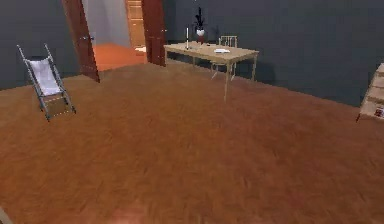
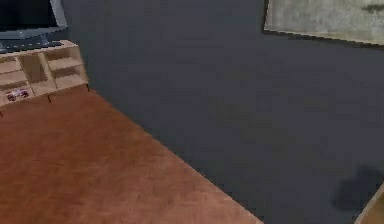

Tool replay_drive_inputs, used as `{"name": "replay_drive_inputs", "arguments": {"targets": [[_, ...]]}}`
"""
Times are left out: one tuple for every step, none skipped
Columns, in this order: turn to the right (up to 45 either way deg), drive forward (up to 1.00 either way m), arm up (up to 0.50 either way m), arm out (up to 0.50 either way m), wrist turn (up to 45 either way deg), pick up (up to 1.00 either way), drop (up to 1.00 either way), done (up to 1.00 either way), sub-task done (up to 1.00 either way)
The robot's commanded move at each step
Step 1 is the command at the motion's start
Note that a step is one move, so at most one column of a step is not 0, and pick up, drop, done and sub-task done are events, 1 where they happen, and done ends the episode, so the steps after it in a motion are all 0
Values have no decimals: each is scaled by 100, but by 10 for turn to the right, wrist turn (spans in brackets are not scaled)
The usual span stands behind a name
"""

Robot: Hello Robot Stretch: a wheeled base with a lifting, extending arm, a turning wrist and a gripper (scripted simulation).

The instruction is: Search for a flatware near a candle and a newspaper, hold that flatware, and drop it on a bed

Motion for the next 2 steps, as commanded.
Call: {"name": "replay_drive_inputs", "arguments": {"targets": [[0, 100, 0, 0, 0, 0, 0, 0, 0], [0, 100, 0, 0, 0, 0, 0, 0, 0]]}}
